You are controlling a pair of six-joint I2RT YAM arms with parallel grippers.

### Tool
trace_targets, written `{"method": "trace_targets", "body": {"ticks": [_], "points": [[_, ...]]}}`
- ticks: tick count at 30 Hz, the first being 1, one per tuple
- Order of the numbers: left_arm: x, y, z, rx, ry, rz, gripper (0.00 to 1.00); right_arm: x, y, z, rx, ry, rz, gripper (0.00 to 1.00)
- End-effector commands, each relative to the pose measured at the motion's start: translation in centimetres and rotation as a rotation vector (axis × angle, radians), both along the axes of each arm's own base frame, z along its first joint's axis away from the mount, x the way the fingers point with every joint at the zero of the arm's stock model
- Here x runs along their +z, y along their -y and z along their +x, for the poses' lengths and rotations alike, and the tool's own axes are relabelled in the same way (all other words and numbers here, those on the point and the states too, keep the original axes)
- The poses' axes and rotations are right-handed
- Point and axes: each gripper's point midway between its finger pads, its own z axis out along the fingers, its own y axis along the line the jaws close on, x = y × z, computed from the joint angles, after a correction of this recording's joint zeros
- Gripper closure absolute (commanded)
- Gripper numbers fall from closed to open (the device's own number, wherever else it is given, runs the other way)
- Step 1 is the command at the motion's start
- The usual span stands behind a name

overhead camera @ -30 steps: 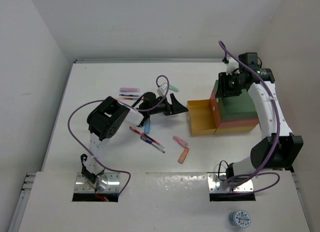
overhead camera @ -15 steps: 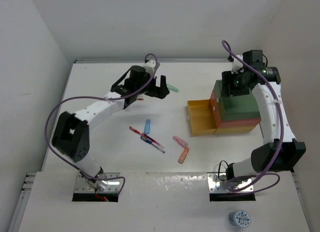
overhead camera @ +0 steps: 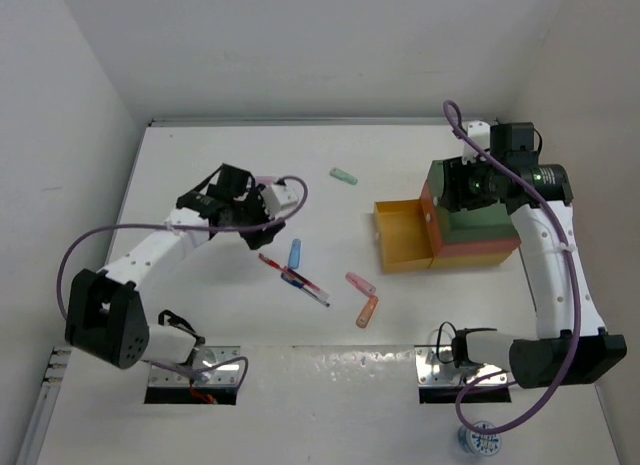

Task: Sort the stationery into containers
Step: Pick up the pen from the center of the board.

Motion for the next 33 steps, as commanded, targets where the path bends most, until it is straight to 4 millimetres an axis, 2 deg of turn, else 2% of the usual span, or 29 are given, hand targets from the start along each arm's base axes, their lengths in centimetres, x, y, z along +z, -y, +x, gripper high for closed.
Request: {"method": "trace_targets", "body": {"ticks": [1, 2, 6, 9, 14, 18, 28, 33], "points": [[-0.6, 0.3, -4.4, -0.347, 0.119, 0.091, 0.32, -0.5, -0.7, -0.9, 0.039, 0.001, 0.020, 0.51], [-0.5, 0.3, -4.6, -0.371, 0.160, 0.100, 0.35, -1.0, -0.8, -1.3, 0.043, -0.012, 0.029, 0.52], [-3.7, 0.1, -6.7, -0.521, 0.126, 0.142, 0.40, -1.7, -1.1, -1.7, 0.049, -0.030, 0.041, 0.55], [-5.8, 0.2, -6.0, -0.564, 0.121, 0.176, 0.40, -1.9, -1.1, -1.9, 0.051, -0.042, 0.043, 0.55], [-6.7, 1.0, -4.4, -0.602, 0.172, 0.202, 0.39, -1.9, -1.1, -2.0, 0.054, -0.052, 0.040, 0.56], [-8.3, 1.6, -4.4, -0.693, 0.170, 0.236, 0.38, -2.2, -1.0, -2.1, 0.051, -0.062, 0.039, 0.56], [-10.5, 2.7, -3.1, -0.747, 0.178, 0.257, 0.38, -2.9, -0.7, -2.1, 0.039, -0.093, 0.035, 0.56], [-11.8, 2.7, -3.8, -0.793, 0.141, 0.265, 0.39, -2.8, -0.7, -1.9, 0.041, -0.097, 0.031, 0.56]]}}
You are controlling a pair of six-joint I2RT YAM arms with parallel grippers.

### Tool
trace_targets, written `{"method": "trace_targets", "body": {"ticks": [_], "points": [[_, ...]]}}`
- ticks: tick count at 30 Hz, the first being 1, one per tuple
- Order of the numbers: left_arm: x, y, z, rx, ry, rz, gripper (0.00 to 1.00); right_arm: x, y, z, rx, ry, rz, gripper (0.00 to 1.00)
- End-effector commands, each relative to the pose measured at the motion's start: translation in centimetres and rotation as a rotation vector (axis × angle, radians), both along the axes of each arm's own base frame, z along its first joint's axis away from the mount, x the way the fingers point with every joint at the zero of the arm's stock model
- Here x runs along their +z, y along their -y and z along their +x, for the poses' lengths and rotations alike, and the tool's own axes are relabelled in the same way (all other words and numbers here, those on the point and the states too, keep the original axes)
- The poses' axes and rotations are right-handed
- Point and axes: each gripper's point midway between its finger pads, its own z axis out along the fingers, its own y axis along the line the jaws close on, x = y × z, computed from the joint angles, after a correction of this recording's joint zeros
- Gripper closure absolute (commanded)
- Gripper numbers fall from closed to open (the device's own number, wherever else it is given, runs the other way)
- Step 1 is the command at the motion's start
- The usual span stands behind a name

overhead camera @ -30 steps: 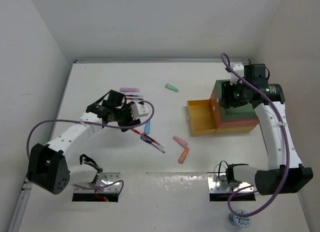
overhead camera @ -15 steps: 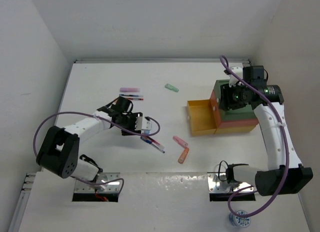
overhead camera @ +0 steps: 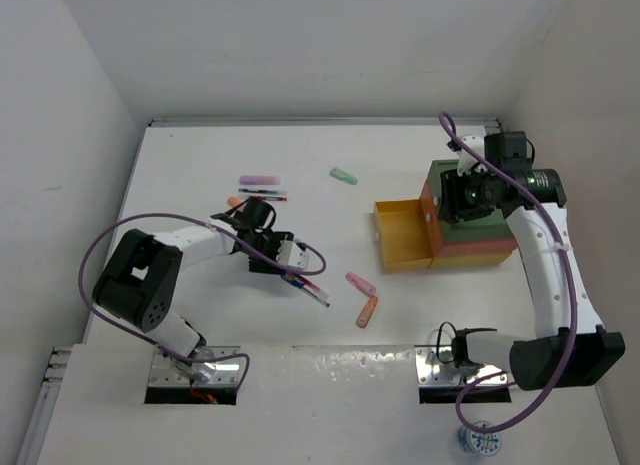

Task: Sort the stationery into containers
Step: Pick up the pen from the center of the board.

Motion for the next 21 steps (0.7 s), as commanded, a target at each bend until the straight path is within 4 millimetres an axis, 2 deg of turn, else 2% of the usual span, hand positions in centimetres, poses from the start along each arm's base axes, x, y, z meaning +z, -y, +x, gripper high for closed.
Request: {"method": "trace_targets", "body": {"ticks": [1, 5, 6, 8, 16, 19, 20, 21], "points": [[0.4, 1.3, 0.2, -0.087, 0.027, -0.017, 0.40, 0.5, 0.0, 0.5, 0.014, 0.017, 0.001, 0.56], [-0.3, 1.0, -1.4, -0.140, 0.006, 0.007, 0.48, 0.5, -0.1, 0.7, 0.015, 0.017, 0.003, 0.56], [-0.7, 0.6, -1.9, -0.149, -0.005, 0.024, 0.55, 0.4, 0.0, 0.7, 0.013, 0.012, 0.003, 0.56], [-1.1, 0.2, -3.1, -0.186, -0.034, 0.052, 0.61, 0.5, 0.0, 0.8, 0.008, 0.014, 0.008, 0.56], [-1.2, -1.0, -7.0, -0.268, -0.105, 0.088, 0.70, 0.8, -0.3, 0.9, 0.012, 0.019, 0.017, 0.56], [-0.7, -1.4, -8.1, -0.287, -0.095, 0.104, 0.80, 0.9, -0.3, 0.9, 0.011, 0.026, 0.021, 0.56], [-0.5, -1.4, -8.2, -0.286, -0.086, 0.106, 0.90, 0.9, -0.4, 0.9, 0.011, 0.025, 0.023, 0.56], [0.3, -1.2, -8.0, -0.279, -0.057, 0.102, 0.95, 1.0, -0.4, 1.0, 0.011, 0.029, 0.026, 0.56]]}}
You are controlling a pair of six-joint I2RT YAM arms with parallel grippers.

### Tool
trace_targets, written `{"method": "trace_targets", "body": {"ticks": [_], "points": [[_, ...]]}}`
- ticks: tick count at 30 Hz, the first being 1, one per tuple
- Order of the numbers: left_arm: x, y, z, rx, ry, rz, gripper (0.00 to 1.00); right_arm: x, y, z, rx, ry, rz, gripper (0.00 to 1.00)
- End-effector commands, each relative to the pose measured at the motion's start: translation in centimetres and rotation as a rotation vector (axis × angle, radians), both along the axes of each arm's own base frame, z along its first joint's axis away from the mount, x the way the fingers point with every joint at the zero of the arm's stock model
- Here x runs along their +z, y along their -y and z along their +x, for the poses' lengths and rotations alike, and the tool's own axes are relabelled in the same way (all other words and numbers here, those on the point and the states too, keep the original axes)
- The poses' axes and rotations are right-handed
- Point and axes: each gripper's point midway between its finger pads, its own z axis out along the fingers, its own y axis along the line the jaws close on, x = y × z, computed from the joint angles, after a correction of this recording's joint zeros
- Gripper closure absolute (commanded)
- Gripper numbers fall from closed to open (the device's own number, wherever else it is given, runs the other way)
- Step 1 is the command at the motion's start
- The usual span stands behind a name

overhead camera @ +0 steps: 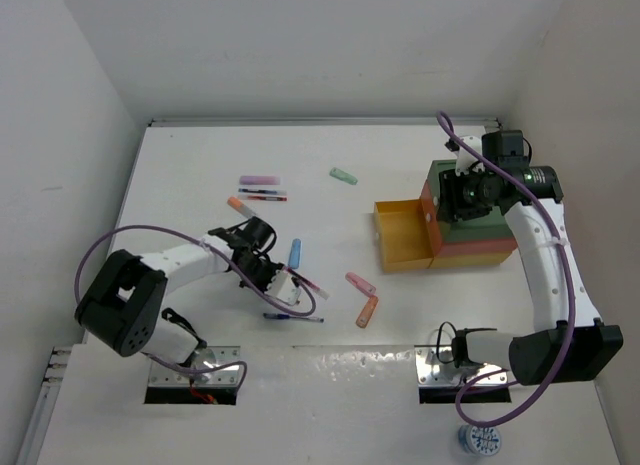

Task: Sort the stationery into containers
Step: Pick up the pen from the center of the board, then place the pen in the drawer.

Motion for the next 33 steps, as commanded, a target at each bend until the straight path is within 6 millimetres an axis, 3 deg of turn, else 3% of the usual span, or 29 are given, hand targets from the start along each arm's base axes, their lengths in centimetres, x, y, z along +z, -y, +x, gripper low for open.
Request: {"method": "trace_targets", "body": {"ticks": [1, 5, 8, 11, 12, 14, 15, 18, 19, 20, 23, 24, 25, 26, 28, 29, 33], "points": [[1.2, -0.3, -1.8, -0.033, -0.009, 0.008, 1.00, 1.6, -0.4, 0.8, 0.007, 0.054, 0.026, 0.56], [5.0, 1.3, -0.8, 0.001, 0.028, -0.067, 1.00, 1.8, -0.5, 0.8, 0.012, 0.065, 0.030, 0.56], [10.4, 4.6, 0.7, 0.106, 0.003, -0.222, 1.00, 1.9, -0.4, 0.8, 0.009, 0.065, 0.029, 0.56], [14.3, 7.9, 1.9, 0.235, -0.055, -0.375, 1.00, 1.8, -0.4, 0.8, 0.009, 0.062, 0.029, 0.56], [16.8, 10.0, 2.2, 0.317, -0.134, -0.482, 1.00, 1.9, -0.5, 0.9, 0.012, 0.067, 0.030, 0.56], [19.2, 12.5, 2.6, 0.426, -0.213, -0.593, 1.00, 1.9, -0.5, 1.0, 0.010, 0.062, 0.030, 0.56], [21.4, 14.3, 3.6, 0.585, -0.297, -0.705, 1.00, 1.9, -0.4, 1.0, 0.009, 0.064, 0.029, 0.56], [22.9, 17.1, 5.1, 0.922, -0.445, -0.804, 1.00, 2.1, -0.3, 1.2, -0.031, 0.061, 0.048, 0.56], [24.2, 18.1, 5.7, 0.980, -0.473, -0.834, 1.00, 2.2, -0.2, 1.3, -0.038, 0.060, 0.051, 0.56], [23.0, 19.4, 5.7, 1.070, -0.562, -0.806, 1.00, 2.1, -0.2, 1.4, -0.050, 0.054, 0.057, 0.56], [24.0, 22.2, 5.9, 1.131, -0.708, -0.829, 1.00, 2.5, 0.4, 1.9, -0.090, 0.049, 0.091, 0.56], [23.2, 23.6, 6.2, 1.189, -0.802, -0.819, 1.00, 2.7, 0.7, 2.1, -0.105, 0.051, 0.101, 0.56], [23.9, 24.5, 6.4, 1.188, -0.840, -0.830, 1.00, 2.9, 0.7, 2.3, -0.108, 0.053, 0.110, 0.56], [22.6, 25.7, 6.4, 1.223, -0.892, -0.791, 1.00, 3.1, 0.9, 2.5, -0.124, 0.051, 0.126, 0.56], [23.1, 27.2, 6.5, 1.235, -0.926, -0.789, 1.00, 3.3, 1.1, 2.7, -0.133, 0.051, 0.134, 0.56], [21.6, 27.9, 6.7, 1.248, -0.949, -0.754, 1.00, 3.5, 1.1, 2.9, -0.135, 0.054, 0.141, 0.56], [19.9, 30.3, 6.8, 1.230, -1.048, -0.712, 1.00, 3.6, 1.2, 3.1, -0.147, 0.054, 0.157, 0.56]]}}
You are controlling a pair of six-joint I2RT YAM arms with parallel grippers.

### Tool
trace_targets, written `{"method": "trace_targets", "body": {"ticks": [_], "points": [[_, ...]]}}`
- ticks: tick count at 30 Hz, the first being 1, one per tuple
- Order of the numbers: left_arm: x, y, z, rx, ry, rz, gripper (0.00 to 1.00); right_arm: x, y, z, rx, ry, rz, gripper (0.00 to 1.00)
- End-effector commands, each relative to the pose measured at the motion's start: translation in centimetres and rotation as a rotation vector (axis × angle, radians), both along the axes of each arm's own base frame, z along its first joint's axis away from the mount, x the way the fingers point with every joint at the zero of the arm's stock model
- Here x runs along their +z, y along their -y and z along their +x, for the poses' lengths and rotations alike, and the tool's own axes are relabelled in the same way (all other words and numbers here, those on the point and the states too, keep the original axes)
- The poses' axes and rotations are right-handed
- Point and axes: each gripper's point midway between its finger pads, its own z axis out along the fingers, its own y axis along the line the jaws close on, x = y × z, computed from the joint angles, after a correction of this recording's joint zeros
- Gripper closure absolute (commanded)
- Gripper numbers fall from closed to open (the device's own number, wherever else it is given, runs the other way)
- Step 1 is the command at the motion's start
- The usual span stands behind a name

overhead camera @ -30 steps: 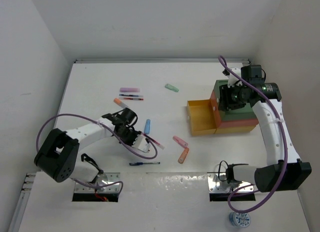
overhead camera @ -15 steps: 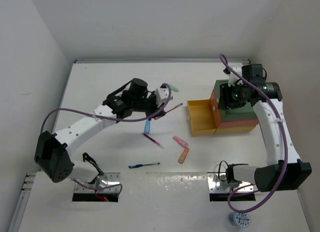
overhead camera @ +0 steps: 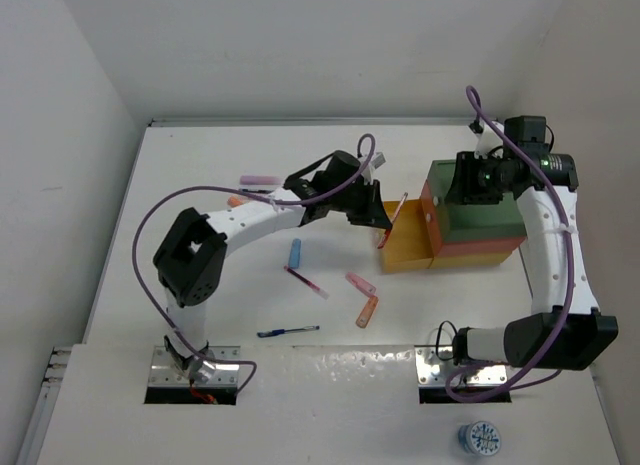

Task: Sort the stationery into containers
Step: Place the pen in the drawer.

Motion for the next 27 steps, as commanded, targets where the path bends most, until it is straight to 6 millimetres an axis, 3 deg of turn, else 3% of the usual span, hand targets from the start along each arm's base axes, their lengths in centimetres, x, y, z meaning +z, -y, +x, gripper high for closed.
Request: {"method": "trace_targets", "body": {"ticks": [1, 12, 15, 19, 23, 25, 26, 27], "points": [[0.8, 3.3, -0.2, -0.002, -0.103, -0.092, 1.00, 1.4, -0.5, 0.8, -0.008, 0.038, 0.045, 0.56], [-2.1, 6.0, 2.7, 0.049, -0.113, -0.063, 1.00, 1.2, -0.4, 1.0, -0.010, 0.031, 0.051, 0.55], [-2.5, 6.5, 3.3, 0.053, -0.107, -0.062, 0.84, 1.2, -0.4, 0.9, -0.008, 0.028, 0.049, 0.55], [-3.1, 6.4, 3.7, 0.061, -0.092, -0.039, 0.51, 1.2, -0.3, 0.9, -0.007, 0.027, 0.045, 0.55], [-1.5, 5.1, 4.4, 0.076, -0.012, -0.016, 0.43, 1.5, -0.4, 1.0, -0.006, 0.035, 0.047, 0.55], [-0.3, 4.1, 4.9, 0.095, 0.053, 0.009, 0.45, 1.6, -0.3, 1.1, -0.006, 0.040, 0.045, 0.55], [1.8, 3.4, 4.9, 0.073, 0.142, 0.014, 0.46, 1.7, -0.3, 1.1, -0.005, 0.043, 0.044, 0.55], [2.1, 2.3, 4.5, 0.056, 0.181, 0.052, 0.51, 1.7, -0.3, 1.2, -0.003, 0.044, 0.044, 0.55]]}}
